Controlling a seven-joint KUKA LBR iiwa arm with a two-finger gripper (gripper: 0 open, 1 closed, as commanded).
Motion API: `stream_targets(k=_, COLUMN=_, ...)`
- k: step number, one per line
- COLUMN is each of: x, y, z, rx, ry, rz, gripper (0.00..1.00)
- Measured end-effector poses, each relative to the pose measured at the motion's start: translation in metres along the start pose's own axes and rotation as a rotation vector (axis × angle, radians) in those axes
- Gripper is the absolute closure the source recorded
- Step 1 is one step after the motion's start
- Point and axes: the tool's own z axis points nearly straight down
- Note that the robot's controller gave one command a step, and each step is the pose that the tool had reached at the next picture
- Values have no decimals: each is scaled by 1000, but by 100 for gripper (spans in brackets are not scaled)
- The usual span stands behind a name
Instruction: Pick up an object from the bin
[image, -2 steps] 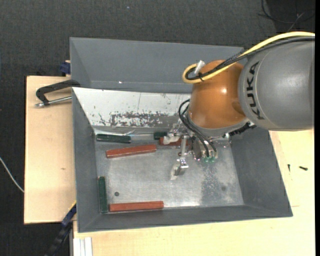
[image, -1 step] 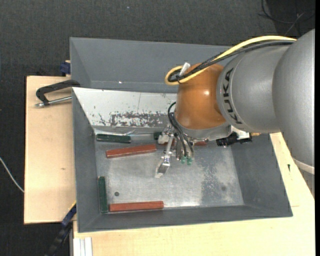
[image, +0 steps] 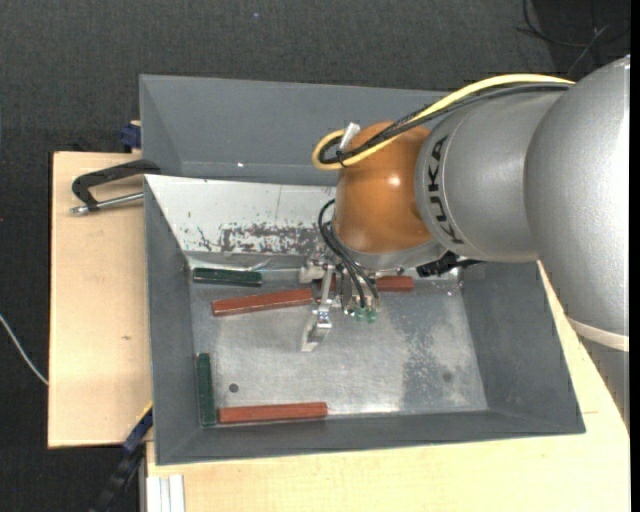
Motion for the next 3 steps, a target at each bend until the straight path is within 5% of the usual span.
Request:
stream_targets(k=1, x=-21, y=7, z=27, rx=-7, ry=-8, rz=177, gripper=100)
stream_targets(k=3, x=-21, y=7, z=27, rx=-8, ry=-8, rz=176, gripper=100)
